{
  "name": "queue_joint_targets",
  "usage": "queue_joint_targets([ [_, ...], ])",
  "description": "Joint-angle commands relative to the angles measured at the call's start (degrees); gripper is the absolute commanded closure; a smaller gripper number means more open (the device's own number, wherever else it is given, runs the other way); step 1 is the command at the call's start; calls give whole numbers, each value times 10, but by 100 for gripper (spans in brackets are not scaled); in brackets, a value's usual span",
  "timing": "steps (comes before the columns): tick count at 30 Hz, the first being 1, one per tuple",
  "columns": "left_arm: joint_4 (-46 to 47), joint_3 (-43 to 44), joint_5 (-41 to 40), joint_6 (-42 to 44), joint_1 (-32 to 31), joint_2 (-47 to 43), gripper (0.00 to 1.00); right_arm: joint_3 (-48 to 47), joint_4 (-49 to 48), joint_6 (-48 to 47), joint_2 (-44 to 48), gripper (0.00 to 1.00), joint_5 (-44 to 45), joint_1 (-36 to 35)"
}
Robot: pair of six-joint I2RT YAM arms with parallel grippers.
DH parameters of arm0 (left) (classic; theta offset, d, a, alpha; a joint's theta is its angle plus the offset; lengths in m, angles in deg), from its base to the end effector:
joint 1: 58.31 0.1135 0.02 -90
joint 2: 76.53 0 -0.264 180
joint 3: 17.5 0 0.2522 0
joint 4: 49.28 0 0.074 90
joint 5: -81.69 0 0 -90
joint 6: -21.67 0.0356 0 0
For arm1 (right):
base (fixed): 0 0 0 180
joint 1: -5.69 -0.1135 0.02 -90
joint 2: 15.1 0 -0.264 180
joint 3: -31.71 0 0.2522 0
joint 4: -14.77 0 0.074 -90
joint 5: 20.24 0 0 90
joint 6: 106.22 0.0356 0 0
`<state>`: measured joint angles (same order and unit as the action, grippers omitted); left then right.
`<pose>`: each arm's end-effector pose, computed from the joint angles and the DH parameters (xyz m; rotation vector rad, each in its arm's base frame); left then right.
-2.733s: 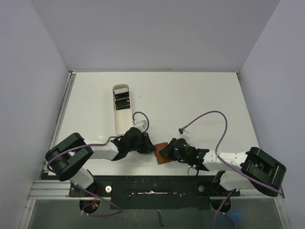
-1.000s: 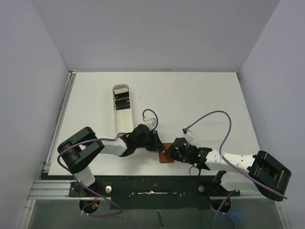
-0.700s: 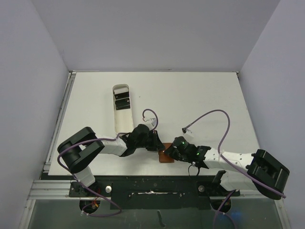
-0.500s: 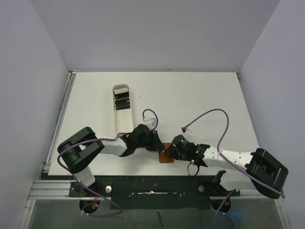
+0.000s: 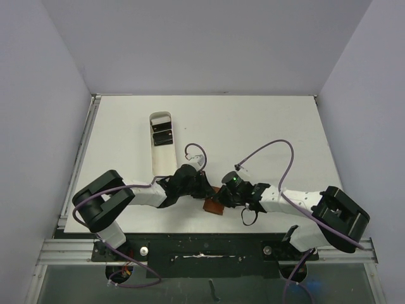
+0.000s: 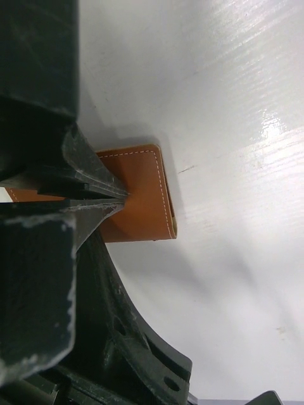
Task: Put the credit cards into the card holder
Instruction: Close the card holder at the center of the board.
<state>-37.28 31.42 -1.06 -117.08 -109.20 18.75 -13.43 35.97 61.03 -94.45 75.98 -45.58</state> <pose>0.1912 -0.2423 0.1322 0.1247 2.3916 -1.0628 0.1543 0.1863 0.1411 0.6516 2.6212 0.6937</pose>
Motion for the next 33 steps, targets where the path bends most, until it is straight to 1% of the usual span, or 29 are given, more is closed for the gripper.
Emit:
queue_joint_targets([
  [1, -55, -12, -20, 15, -3, -18, 96, 65, 150, -19, -80, 100, 9, 1],
  [6, -86, -9, -54, 28, 1, -63, 96, 78, 141, -12, -72, 100, 2, 1],
  [10, -101, -5, -67, 35, 1, -102, 93, 72, 131, -22, -57, 98, 6, 0],
  [15, -116, -6, -81, 42, 2, -139, 91, 13, 164, -67, -8, 88, 30, 5],
  [20, -136, -4, -89, 63, 3, -173, 90, -80, 214, -131, 73, 72, 76, 10],
  [21, -141, -2, -88, 66, 2, -176, 90, -92, 219, -143, 87, 68, 78, 12],
  [23, -146, 2, -79, 73, 2, -185, 90, -105, 215, -162, 108, 65, 69, 19],
  [25, -143, 6, -62, 80, 1, -188, 90, -108, 212, -172, 121, 66, 61, 23],
  [28, -132, 12, -31, 79, -5, -182, 91, -105, 211, -175, 132, 71, 58, 25],
  [33, -70, -1, 30, 49, -14, -149, 95, -88, 196, -173, 135, 76, 44, 23],
])
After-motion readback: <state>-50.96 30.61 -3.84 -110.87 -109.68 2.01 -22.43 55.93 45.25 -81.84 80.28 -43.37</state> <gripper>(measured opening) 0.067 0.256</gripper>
